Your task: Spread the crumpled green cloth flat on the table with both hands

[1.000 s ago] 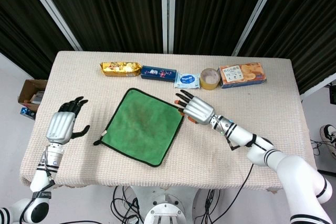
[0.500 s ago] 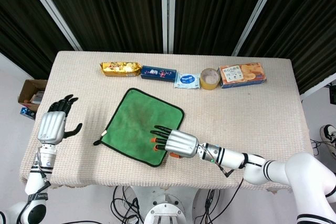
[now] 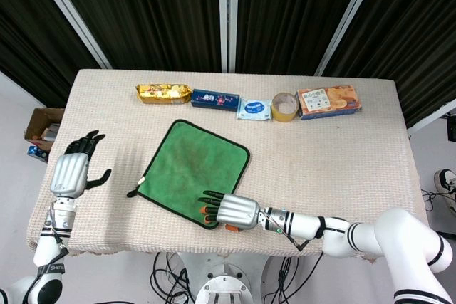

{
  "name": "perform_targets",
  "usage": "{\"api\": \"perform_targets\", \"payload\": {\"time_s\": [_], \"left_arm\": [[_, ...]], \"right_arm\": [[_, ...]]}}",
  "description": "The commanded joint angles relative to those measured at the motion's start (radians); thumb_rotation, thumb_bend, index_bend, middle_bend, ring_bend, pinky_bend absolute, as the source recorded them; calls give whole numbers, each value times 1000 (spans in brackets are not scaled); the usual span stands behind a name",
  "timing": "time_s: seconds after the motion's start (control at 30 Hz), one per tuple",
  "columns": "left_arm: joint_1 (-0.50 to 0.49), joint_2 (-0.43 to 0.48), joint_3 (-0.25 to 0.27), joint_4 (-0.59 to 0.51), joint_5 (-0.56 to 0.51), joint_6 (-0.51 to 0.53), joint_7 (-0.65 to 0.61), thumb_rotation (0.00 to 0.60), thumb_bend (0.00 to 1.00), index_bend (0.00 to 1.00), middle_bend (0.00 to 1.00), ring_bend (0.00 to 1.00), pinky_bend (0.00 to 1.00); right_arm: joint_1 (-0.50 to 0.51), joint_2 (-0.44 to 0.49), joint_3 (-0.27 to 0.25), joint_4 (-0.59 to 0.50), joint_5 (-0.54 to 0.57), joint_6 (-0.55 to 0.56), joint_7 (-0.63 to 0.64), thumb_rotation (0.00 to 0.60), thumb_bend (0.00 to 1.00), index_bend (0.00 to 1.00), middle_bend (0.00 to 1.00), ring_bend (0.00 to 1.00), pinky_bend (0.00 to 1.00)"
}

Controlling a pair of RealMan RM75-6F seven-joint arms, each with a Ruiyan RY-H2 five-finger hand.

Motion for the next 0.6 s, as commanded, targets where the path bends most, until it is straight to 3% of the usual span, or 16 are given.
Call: {"api": "perform_targets", "payload": {"time_s": [0.03,0.6], "left_arm": [[1,-2,1,2,2,-1,-2,600,250,165,88,144,177],[-2,-6,-2,-4,16,-9,3,600,249,165,88,143,176]], "right_arm": [[-6,4,-15,-9,-4,-6,-1,600,295,318,187,0,0],[-76,119,-65,-149,11,20,-24,600,305,322,183,0,0]]}}
